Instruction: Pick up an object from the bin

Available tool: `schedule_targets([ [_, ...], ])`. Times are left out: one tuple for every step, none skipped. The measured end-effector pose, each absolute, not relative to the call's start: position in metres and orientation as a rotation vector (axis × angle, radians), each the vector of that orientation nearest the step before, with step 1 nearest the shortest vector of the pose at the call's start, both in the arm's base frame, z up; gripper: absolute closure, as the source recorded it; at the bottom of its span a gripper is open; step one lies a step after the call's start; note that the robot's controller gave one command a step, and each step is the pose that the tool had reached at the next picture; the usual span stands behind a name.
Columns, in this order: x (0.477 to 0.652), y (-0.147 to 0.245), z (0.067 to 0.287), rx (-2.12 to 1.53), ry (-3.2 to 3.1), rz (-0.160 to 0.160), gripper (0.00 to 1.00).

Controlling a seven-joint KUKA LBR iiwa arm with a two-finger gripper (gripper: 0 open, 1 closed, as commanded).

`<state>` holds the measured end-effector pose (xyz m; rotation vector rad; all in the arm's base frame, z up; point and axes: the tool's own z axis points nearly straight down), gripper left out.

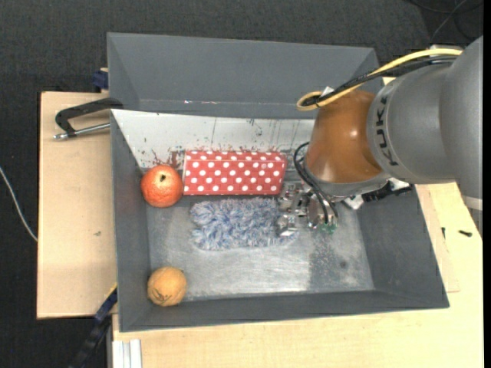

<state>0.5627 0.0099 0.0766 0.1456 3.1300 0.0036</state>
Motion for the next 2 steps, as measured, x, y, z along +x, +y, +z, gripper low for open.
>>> schedule_targets([
  [0.559, 0.019, 0.157, 0.111, 3.139, 0.001, 1.00],
  [0.557, 0.032, 0.238, 0.131, 3.135, 0.002, 1.00],
])
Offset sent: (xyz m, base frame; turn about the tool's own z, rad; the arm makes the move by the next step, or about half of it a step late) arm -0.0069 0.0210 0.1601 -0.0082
